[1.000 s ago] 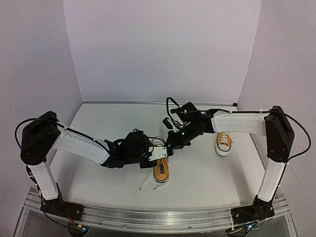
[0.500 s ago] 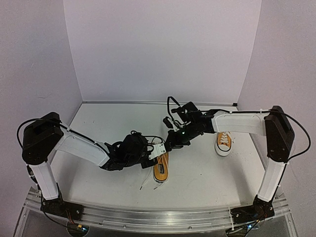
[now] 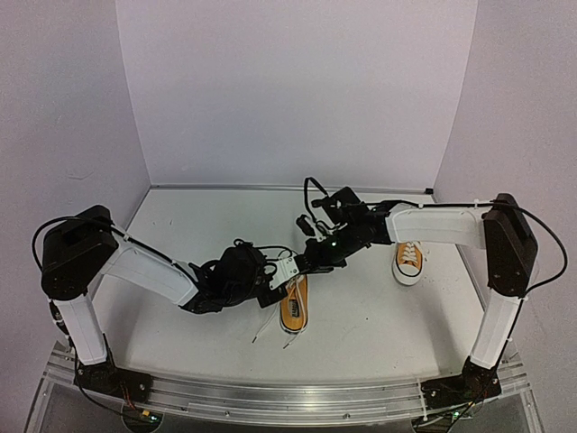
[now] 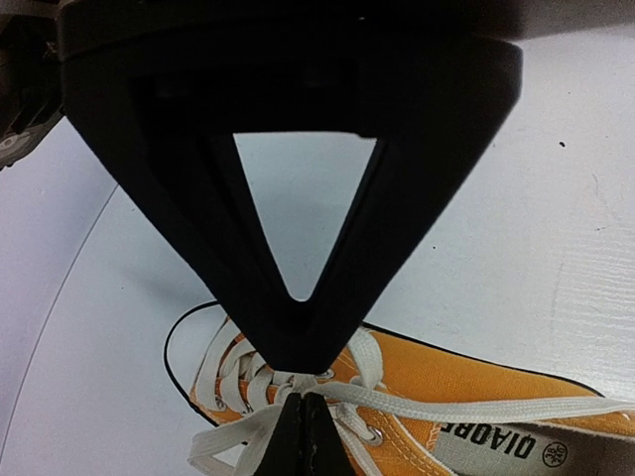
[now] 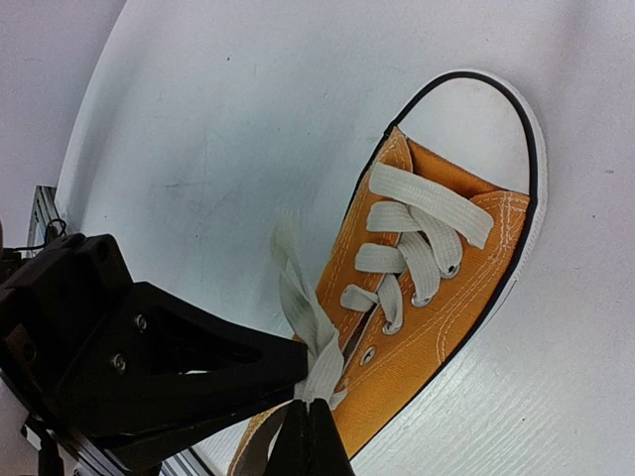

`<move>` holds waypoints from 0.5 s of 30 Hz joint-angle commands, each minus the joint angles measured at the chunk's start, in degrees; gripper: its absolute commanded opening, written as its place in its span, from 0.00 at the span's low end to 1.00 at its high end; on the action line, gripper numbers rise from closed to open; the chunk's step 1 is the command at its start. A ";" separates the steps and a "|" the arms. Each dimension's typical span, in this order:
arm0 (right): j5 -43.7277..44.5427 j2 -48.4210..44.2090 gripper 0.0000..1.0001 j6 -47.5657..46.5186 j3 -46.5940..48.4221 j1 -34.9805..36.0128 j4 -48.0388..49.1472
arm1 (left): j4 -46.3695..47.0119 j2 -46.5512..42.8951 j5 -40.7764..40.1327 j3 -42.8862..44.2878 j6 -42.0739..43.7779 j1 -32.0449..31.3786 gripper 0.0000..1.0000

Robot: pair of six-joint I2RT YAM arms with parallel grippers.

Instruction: Tie the shoes

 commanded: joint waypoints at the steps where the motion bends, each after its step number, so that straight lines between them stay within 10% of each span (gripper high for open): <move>1: 0.73 -2.79 0.00 0.29 0.02 0.31 0.91 | 3.15 0.41 3.09 -0.31 -0.96 -0.02 0.00; 15: -2.03 -3.84 0.00 1.36 -1.74 0.35 3.31 | 8.08 5.08 2.76 0.42 -2.10 -0.13 0.00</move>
